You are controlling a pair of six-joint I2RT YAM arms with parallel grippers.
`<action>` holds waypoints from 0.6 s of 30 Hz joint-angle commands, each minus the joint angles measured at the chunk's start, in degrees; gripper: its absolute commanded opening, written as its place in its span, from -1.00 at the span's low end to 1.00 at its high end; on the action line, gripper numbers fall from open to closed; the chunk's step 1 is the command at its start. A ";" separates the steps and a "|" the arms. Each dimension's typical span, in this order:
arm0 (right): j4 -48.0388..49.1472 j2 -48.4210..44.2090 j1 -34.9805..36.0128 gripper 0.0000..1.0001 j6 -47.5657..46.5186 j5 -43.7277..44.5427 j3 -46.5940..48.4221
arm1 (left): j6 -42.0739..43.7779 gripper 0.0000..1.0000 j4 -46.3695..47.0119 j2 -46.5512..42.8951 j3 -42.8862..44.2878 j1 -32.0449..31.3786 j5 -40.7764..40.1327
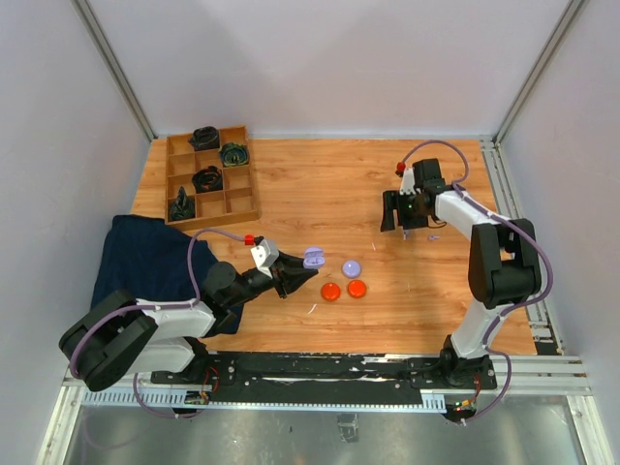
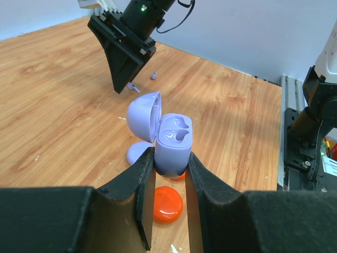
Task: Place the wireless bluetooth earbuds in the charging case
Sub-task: Pick up the earbud from the center of the board.
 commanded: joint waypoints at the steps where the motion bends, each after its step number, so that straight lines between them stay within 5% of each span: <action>1: -4.87 -1.82 0.57 0.42 -3.38 2.85 3.47 | 0.22 -1.00 2.27 -0.28 0.62 0.38 0.55; 18: -14.20 6.82 0.45 -0.04 -6.03 12.09 11.60 | 0.00 -1.00 1.63 -0.91 0.72 0.38 1.06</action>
